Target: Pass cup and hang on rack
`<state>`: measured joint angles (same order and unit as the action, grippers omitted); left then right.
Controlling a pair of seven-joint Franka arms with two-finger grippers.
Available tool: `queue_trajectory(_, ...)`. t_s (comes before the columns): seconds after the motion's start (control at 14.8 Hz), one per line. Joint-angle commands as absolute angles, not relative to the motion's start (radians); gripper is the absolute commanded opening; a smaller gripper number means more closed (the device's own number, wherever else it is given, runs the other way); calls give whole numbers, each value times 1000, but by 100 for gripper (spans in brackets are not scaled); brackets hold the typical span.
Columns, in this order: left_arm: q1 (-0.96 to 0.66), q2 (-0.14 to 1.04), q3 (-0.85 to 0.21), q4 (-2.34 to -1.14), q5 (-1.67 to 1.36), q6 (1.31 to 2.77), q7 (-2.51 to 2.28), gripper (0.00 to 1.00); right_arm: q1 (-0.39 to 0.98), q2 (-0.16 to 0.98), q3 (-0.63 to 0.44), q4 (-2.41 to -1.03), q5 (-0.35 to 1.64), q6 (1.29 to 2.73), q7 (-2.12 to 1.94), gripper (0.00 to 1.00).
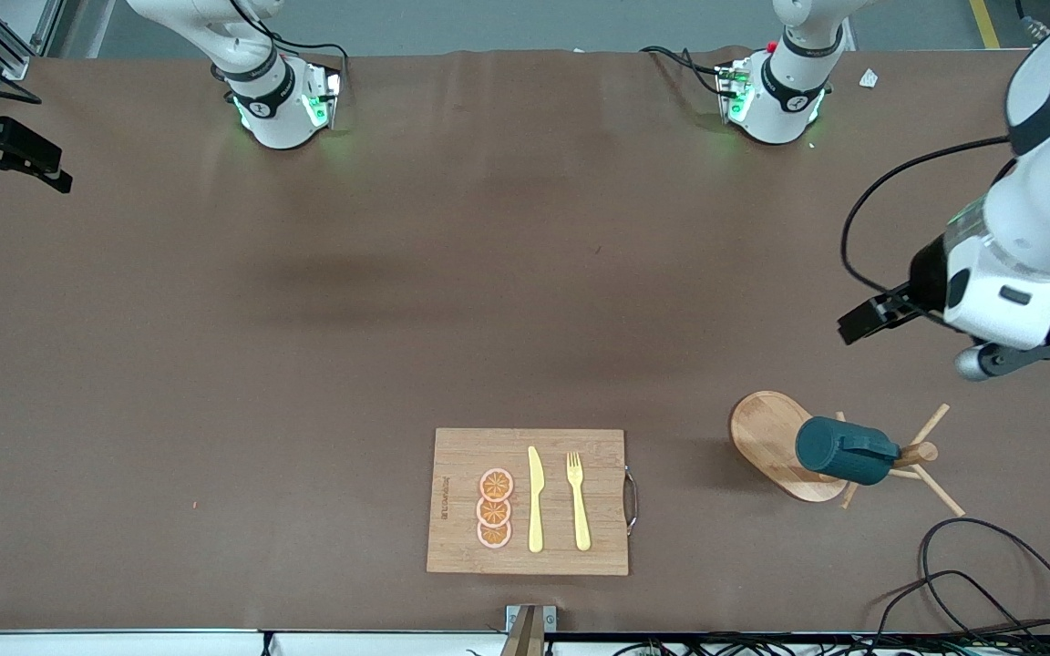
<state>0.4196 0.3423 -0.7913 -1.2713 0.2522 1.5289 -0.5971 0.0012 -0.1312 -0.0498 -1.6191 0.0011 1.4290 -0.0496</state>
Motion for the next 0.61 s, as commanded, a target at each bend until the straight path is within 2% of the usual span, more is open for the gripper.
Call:
queue_trajectory(0.0, 474, 288, -792, -1289, 259, 1482, -424, 100, -3, -149, -49, -1631, 12, 1428, -52, 100)
queue_trajectory(0.14, 492, 238, -782, -1289, 246, 1467, -341, 100, -2, -149, -49, -1632, 12, 1428, -51, 100)
queue_trajectory(0.2, 477, 191, -734, -1298, 232, 1462, -309, 100, -2, -149, -49, -1631, 12, 1428, -51, 100)
queue_trajectory(0.41, 266, 69, -447, -1389, 123, 1454, -278, 100, -3, -149, -49, -1632, 12, 1427, -52, 100)
queue_trajectory(0.54, 178, 14, -338, -1457, 89, 1454, -272, 100, -3, -149, -49, -1632, 12, 1427, -52, 100)
